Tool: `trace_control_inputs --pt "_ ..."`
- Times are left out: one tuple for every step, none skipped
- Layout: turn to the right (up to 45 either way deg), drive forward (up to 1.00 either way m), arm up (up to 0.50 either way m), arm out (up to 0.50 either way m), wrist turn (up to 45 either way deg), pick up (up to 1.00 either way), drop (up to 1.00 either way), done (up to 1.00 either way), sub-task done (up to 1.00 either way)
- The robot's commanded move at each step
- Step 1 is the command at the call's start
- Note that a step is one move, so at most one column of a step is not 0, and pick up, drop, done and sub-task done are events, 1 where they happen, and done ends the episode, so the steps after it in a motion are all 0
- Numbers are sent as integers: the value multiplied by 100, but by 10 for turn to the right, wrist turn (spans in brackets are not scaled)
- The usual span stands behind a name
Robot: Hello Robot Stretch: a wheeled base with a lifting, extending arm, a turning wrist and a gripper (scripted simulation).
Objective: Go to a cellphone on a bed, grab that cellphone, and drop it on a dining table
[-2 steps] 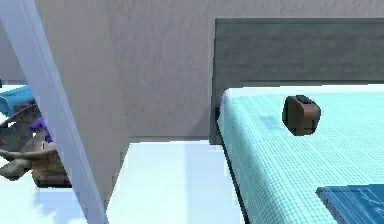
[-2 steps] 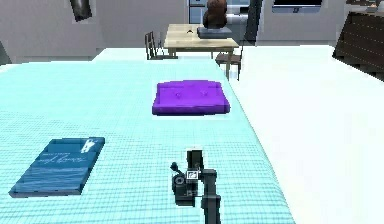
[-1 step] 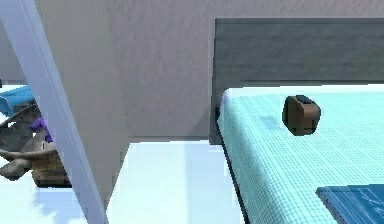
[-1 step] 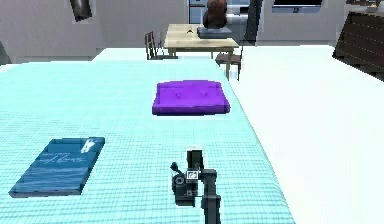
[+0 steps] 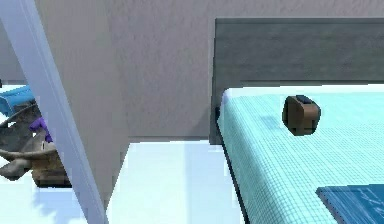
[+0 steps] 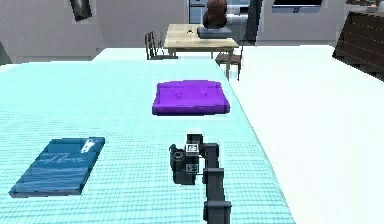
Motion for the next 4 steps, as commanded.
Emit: trace_control_inputs --pt "0 0 22 0 0 0 0 0 0" --pt "0 0 0 0 -450 0 0 0 0" --pt "0 0 0 0 -450 0 0 0 0" --pt "0 0 0 0 -420 0 0 0 0"
